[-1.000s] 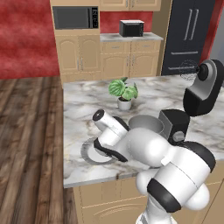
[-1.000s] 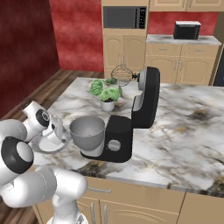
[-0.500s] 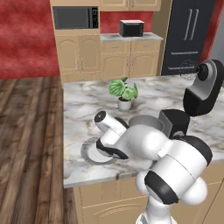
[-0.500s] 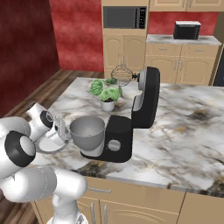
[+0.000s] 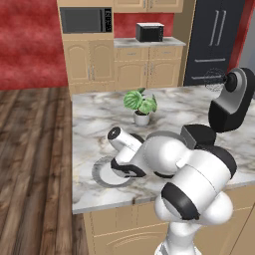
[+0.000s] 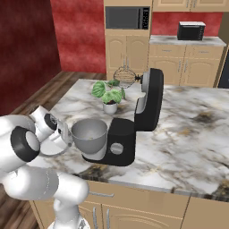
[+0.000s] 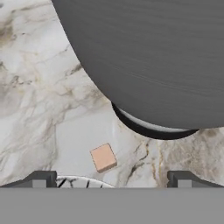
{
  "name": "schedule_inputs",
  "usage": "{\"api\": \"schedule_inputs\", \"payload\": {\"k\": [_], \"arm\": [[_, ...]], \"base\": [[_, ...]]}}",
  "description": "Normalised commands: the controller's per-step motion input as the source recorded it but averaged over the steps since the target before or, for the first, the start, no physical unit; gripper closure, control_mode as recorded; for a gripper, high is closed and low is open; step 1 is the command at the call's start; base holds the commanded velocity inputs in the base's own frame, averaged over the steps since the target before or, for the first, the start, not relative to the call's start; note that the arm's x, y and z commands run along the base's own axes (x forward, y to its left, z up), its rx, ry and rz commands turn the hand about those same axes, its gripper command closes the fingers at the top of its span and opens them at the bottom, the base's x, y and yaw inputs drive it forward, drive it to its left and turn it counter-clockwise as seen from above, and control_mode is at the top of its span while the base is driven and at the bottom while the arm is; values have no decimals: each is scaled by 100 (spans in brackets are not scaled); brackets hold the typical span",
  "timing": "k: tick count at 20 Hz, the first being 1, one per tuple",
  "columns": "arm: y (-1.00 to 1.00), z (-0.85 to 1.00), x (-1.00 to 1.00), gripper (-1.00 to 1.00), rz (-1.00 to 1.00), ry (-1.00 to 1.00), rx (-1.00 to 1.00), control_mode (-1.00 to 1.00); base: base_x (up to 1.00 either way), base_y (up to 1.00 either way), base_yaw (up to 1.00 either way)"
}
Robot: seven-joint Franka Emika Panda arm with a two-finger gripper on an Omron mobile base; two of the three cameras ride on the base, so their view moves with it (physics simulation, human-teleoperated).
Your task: Add butter and sugar cubes to the stand mixer bowl and then turn on the stand mixer to begin making frosting.
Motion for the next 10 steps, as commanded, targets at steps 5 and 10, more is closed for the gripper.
{"api": "schedule_inputs", "payload": {"k": [5,10], "arm": [[0,-6,12,-100,0,0,0,-100],[0,0,10,-100,0,0,0,-100]], "base": [[0,0,0],[0,0,0]]}}
